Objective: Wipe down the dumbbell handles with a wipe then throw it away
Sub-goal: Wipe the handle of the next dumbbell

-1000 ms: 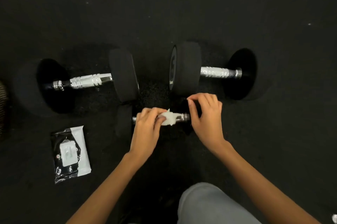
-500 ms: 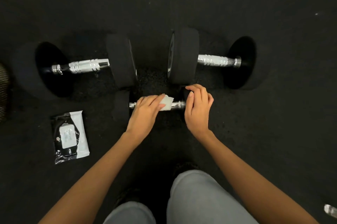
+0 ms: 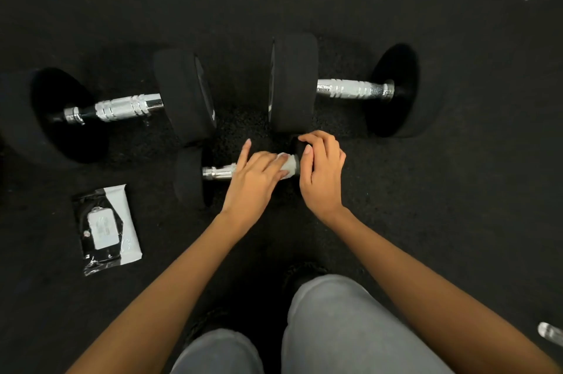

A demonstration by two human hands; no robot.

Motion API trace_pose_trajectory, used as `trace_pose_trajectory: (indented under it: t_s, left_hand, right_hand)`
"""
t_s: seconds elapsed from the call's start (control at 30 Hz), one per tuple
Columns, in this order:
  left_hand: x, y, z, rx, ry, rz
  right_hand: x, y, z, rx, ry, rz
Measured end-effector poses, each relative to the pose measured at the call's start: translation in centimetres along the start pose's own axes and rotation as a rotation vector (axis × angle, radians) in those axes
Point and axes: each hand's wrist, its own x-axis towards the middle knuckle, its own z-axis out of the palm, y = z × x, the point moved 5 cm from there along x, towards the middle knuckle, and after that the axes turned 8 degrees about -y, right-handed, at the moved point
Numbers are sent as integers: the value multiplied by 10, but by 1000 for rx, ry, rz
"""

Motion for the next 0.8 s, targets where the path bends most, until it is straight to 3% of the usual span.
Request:
trace_pose_trajectory:
  t_s: [0.07, 0.2, 0.33, 0.5, 0.7, 0.8]
  left_hand:
    - [-4, -8, -5, 32, 59, -31]
    - [-12, -17, -13, 5, 88, -263]
    - [6, -10, -1, -136, -66, -368]
    - [34, -3, 9, -196, -306, -359]
    - [-1, 4, -2, -170, -59, -83]
    - [-5, -8, -8, -131, 8, -128]
  right_hand:
    - [0, 1, 0, -14, -12, -8]
    - [0, 2, 0, 8, -24, -9]
    - [0, 1, 1, 31, -9, 1]
    - [0, 0, 1, 34, 1, 6]
    - [1, -1, -1, 68, 2, -13]
    - [0, -2, -1, 77, 9, -17]
